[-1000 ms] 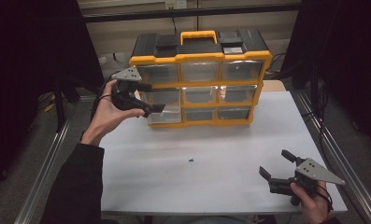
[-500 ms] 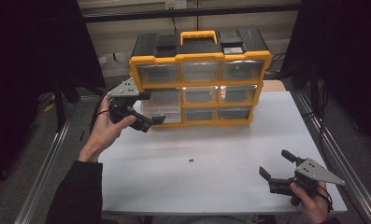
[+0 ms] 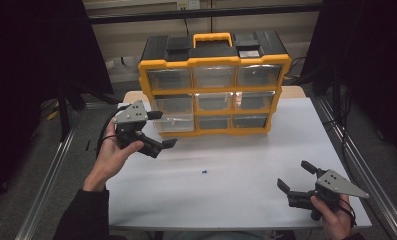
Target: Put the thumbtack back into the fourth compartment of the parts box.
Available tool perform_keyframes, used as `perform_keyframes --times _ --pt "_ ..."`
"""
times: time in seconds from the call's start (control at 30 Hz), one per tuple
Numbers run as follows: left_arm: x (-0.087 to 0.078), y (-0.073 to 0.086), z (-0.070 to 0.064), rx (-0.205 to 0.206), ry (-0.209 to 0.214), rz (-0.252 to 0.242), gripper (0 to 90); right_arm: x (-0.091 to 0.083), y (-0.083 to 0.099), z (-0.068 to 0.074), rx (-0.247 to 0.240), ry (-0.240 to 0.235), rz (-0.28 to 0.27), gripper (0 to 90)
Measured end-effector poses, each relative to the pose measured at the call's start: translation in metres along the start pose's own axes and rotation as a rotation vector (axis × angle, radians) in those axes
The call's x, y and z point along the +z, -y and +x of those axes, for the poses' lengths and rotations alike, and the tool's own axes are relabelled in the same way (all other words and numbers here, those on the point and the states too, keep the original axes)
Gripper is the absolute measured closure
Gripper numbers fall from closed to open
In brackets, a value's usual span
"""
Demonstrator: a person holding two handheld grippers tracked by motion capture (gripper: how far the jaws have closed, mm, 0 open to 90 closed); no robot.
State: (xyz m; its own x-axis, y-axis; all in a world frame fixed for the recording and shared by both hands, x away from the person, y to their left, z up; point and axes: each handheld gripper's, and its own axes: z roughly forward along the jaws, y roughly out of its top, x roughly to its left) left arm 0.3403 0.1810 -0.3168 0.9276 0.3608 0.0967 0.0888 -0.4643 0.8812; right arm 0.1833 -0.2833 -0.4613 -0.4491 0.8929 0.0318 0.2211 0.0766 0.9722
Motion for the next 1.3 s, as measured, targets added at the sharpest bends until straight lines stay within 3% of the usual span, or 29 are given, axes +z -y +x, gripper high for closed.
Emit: perform_keyframes --times 0.23,0.4,0.47,0.8,1.03,1.3 --pt "0.004 0.010 -0.011 0.022 0.027 0.018 4.6 0.000 0.000 0.000 0.000 0.001 -0.001 0.5" --pt "0.009 0.023 -0.015 -0.002 0.021 0.013 4.4 0.000 0.000 0.000 0.004 0.003 -0.002 0.5" --pt "0.012 0.026 -0.015 0.004 0.036 0.047 4.9 0.000 0.000 0.000 0.005 0.002 -0.002 0.5" --pt "0.027 0.041 -0.020 0.001 0.085 0.082 4.7 -0.001 0.000 0.001 0.002 0.001 -0.002 0.5" --pt "0.036 0.046 -0.023 -0.009 0.076 0.110 4.4 -0.001 0.000 0.001 0.004 0.000 -0.004 0.5" --pt "0.055 0.051 -0.030 0.009 0.134 0.166 5.5 -0.001 0.000 0.001 0.003 0.000 -0.003 0.5"
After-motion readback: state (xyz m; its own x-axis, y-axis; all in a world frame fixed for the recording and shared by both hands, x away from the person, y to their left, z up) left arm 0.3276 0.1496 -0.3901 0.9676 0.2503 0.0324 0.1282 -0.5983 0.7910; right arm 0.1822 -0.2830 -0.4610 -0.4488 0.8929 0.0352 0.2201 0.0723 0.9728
